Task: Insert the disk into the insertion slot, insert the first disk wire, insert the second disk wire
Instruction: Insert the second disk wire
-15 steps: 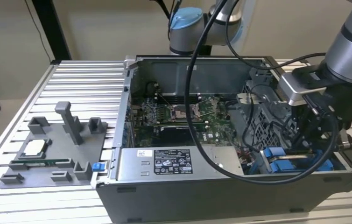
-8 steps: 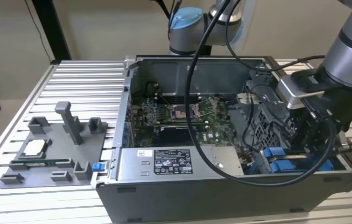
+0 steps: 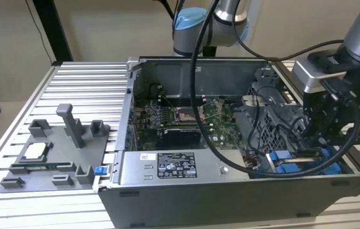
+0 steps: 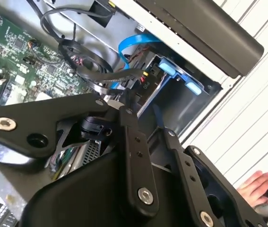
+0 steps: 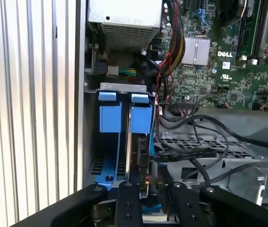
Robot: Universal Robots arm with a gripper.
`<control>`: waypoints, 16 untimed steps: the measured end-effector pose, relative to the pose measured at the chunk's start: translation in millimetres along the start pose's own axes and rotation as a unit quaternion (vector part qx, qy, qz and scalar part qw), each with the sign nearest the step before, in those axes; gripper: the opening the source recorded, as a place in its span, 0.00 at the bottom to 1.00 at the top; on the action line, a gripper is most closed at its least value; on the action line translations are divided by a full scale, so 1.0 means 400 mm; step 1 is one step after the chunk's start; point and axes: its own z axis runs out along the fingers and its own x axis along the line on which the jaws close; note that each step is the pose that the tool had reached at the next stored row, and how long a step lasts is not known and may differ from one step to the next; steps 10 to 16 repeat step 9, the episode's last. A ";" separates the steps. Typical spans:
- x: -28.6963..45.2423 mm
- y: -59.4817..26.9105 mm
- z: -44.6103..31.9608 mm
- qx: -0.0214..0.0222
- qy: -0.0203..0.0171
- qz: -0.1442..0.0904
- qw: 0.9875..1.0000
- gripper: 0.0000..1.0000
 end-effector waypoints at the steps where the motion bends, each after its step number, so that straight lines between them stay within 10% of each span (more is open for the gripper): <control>1: 0.000 -0.001 -0.006 0.000 0.000 0.000 1.000 1.00; 16: -0.001 -0.001 -0.011 0.000 0.001 0.000 1.000 1.00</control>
